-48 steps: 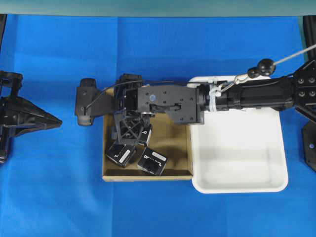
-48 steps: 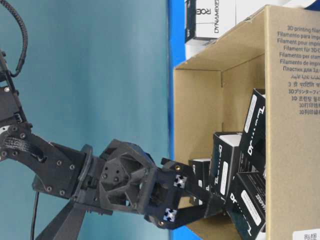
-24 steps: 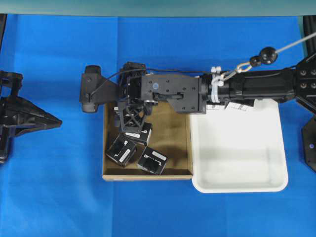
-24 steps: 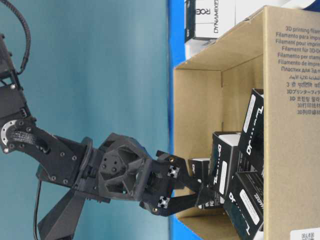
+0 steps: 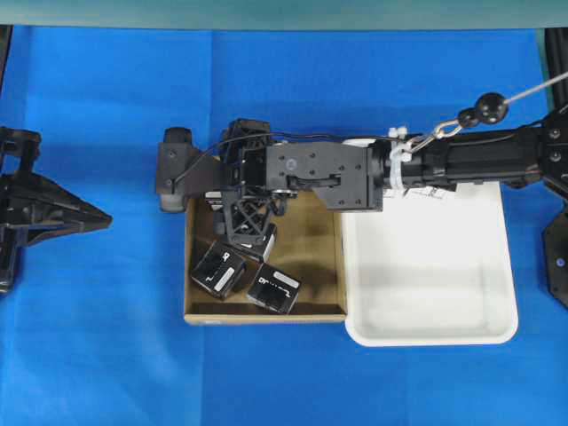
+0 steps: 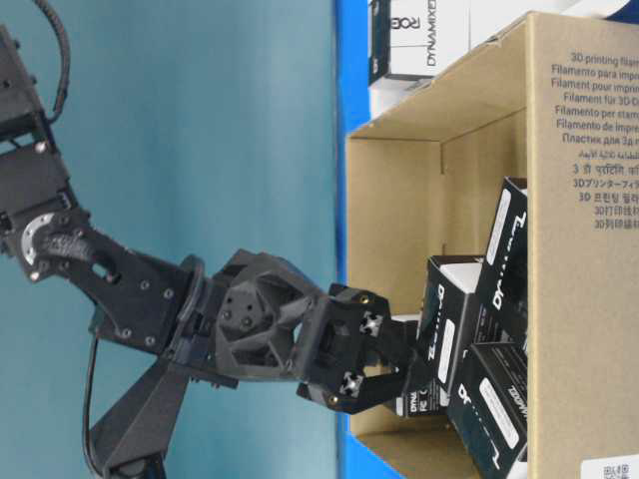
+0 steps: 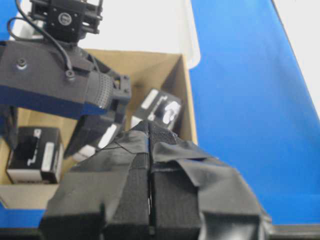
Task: Pick a box that is randomly placed inside the cardboard box.
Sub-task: 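Close the right gripper on the black box and lift it, then carry the held black box right over the white tray, then lower the black box into the tray and open the right gripper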
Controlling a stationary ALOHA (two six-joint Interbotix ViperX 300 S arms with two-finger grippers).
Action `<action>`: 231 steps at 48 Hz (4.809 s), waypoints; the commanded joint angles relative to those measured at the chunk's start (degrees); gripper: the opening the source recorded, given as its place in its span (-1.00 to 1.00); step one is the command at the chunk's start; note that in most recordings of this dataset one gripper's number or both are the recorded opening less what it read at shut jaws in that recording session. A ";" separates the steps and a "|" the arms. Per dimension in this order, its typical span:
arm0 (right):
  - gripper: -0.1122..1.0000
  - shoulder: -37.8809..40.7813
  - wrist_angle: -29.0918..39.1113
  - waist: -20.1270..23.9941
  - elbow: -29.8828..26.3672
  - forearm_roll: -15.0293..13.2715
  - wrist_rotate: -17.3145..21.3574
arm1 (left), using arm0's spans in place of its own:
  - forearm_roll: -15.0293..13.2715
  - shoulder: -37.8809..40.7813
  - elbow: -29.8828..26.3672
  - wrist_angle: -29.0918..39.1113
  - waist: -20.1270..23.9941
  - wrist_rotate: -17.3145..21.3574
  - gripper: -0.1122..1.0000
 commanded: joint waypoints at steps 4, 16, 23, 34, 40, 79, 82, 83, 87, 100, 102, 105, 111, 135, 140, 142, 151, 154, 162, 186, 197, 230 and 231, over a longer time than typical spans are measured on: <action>0.98 0.35 -0.44 0.88 1.76 0.53 0.35 | 0.18 0.35 -0.79 -0.88 -0.09 0.09 -0.93; 0.98 0.26 -0.53 4.13 0.97 2.55 0.88 | 0.18 0.35 -0.79 -0.97 -0.09 0.09 -0.93; 0.98 0.18 -0.18 4.48 0.00 2.46 0.97 | 0.18 0.35 -0.70 -0.97 -0.09 0.09 -0.93; 0.98 -0.44 0.44 2.37 -1.76 1.76 0.88 | 0.18 0.26 -0.79 -0.88 -0.09 0.09 -0.93; 0.98 -0.44 0.79 1.67 -3.08 1.41 0.79 | 0.18 0.18 -0.79 -0.97 -0.09 0.09 -0.93; 0.98 2.46 -3.16 0.44 -2.20 2.46 1.05 | 0.18 0.18 -0.79 -0.97 -0.09 0.09 -0.93; 0.96 2.46 -2.72 0.44 -2.02 2.46 0.97 | 0.18 0.09 -0.79 -0.97 -0.09 0.09 -0.93; 0.95 2.37 -2.46 0.53 -2.02 2.46 0.97 | 0.09 0.09 -0.79 -0.88 -0.09 0.09 -0.93; 0.83 2.37 -1.32 0.97 -1.93 2.46 0.97 | 0.09 0.00 -0.79 -0.97 -0.09 0.09 -0.93; 0.37 0.18 0.09 2.46 -2.64 2.46 0.97 | 0.09 0.00 -0.79 -0.97 -0.09 0.09 -0.93; 0.37 -0.53 0.09 2.46 -2.81 2.46 0.97 | 0.18 0.00 -0.79 -0.97 -0.09 0.09 -0.93; 0.37 -1.93 0.44 2.37 -3.16 2.46 1.05 | 0.09 0.00 -0.79 -0.97 -0.09 0.09 -0.93; 0.37 -4.92 2.72 1.67 -4.22 2.37 0.97 | 0.18 0.00 -0.88 -0.97 -0.09 0.09 -0.93; 0.37 -23.82 15.21 -0.09 3.16 2.20 0.70 | 0.09 -0.35 -0.97 -0.97 -0.09 0.00 -0.93; 0.37 -27.42 15.64 -0.09 7.56 2.46 0.88 | 0.18 -0.53 -0.97 -0.88 -0.09 -0.09 -0.93; 0.37 -28.83 15.73 -0.09 9.49 2.55 0.88 | 0.18 -0.62 -0.97 -0.97 -0.09 -0.09 -0.93; 0.37 -34.63 15.64 0.00 18.11 2.64 1.05 | 0.09 -0.88 -0.97 -0.97 0.00 -0.09 -0.93; 0.37 -36.04 15.47 0.09 20.57 2.64 1.05 | 0.18 -0.97 -0.97 -0.97 -0.09 -0.09 -0.93; 0.37 -39.90 14.59 0.00 26.89 2.64 0.97 | 0.18 -1.05 -0.97 -0.97 -0.09 -0.09 -0.93; 0.37 -42.63 2.29 1.49 42.45 3.78 0.53 | 0.18 -1.05 -0.97 -0.97 -0.09 -0.09 -0.93; 0.37 -41.57 -4.75 1.93 46.58 5.54 0.53 | 0.18 -1.14 -0.97 -0.97 -0.09 -0.09 -0.93; 0.37 -34.54 -16.44 2.02 50.10 7.56 0.70 | 0.18 -0.97 -0.97 -1.76 -0.09 -0.09 -0.93; 0.37 -34.45 -16.70 2.02 50.01 7.56 0.44 | 0.18 -0.97 -0.97 -1.76 -0.09 -0.09 -0.93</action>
